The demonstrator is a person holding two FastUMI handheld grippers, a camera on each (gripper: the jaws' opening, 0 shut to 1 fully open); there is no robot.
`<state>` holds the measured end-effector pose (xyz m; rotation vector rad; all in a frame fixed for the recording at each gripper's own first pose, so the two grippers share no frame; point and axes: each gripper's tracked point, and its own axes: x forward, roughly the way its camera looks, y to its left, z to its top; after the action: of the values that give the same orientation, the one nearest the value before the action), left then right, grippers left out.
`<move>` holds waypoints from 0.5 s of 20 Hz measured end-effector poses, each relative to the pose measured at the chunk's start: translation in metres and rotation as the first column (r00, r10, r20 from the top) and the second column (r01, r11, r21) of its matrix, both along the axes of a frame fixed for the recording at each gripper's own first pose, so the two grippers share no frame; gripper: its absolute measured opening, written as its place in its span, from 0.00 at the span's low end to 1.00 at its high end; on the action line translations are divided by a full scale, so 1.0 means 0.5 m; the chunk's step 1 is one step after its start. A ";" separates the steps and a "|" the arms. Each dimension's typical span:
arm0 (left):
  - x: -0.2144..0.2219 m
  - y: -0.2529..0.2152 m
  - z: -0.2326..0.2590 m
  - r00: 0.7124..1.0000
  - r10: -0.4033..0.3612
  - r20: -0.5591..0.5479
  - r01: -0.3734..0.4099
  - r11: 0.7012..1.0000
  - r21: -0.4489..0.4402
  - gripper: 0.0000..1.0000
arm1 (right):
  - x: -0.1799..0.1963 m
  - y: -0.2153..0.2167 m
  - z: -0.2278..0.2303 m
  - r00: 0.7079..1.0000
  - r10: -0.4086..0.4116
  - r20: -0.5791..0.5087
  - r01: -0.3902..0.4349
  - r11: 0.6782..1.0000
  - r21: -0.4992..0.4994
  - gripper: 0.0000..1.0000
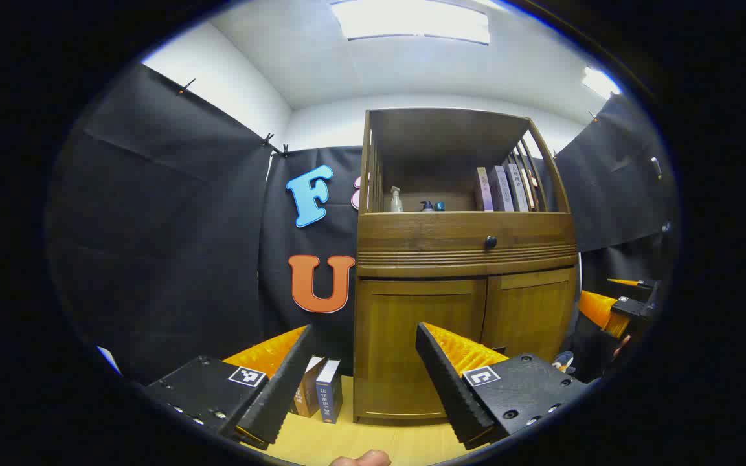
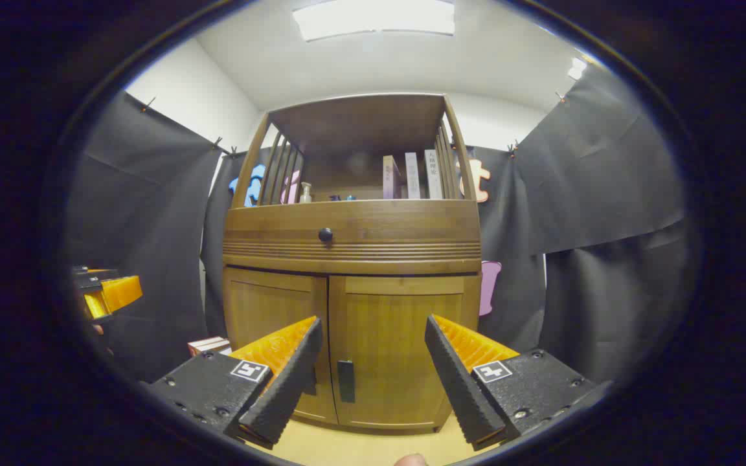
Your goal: Open the right door of the double-door shoe cabinet with the right hand, and open the left door with the left hand.
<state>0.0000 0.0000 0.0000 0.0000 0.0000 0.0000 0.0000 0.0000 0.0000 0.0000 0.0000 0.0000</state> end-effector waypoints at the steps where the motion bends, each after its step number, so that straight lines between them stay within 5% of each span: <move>1: 0.004 -0.013 0.001 1.000 -0.014 0.000 0.014 1.000 -0.012 1.00 | -0.003 -0.006 0.001 1.000 -0.002 0.001 0.002 1.000 -0.003 1.00; 10: 0.031 -0.095 0.006 0.994 -0.112 0.008 0.112 0.994 -0.013 0.95 | -0.030 -0.027 0.003 1.000 -0.022 0.008 0.022 0.999 -0.047 1.00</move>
<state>0.0156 -0.0474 0.0031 -0.0130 -0.0077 -0.1122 -0.0149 -0.0133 0.0017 -0.0467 -0.0072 -0.0218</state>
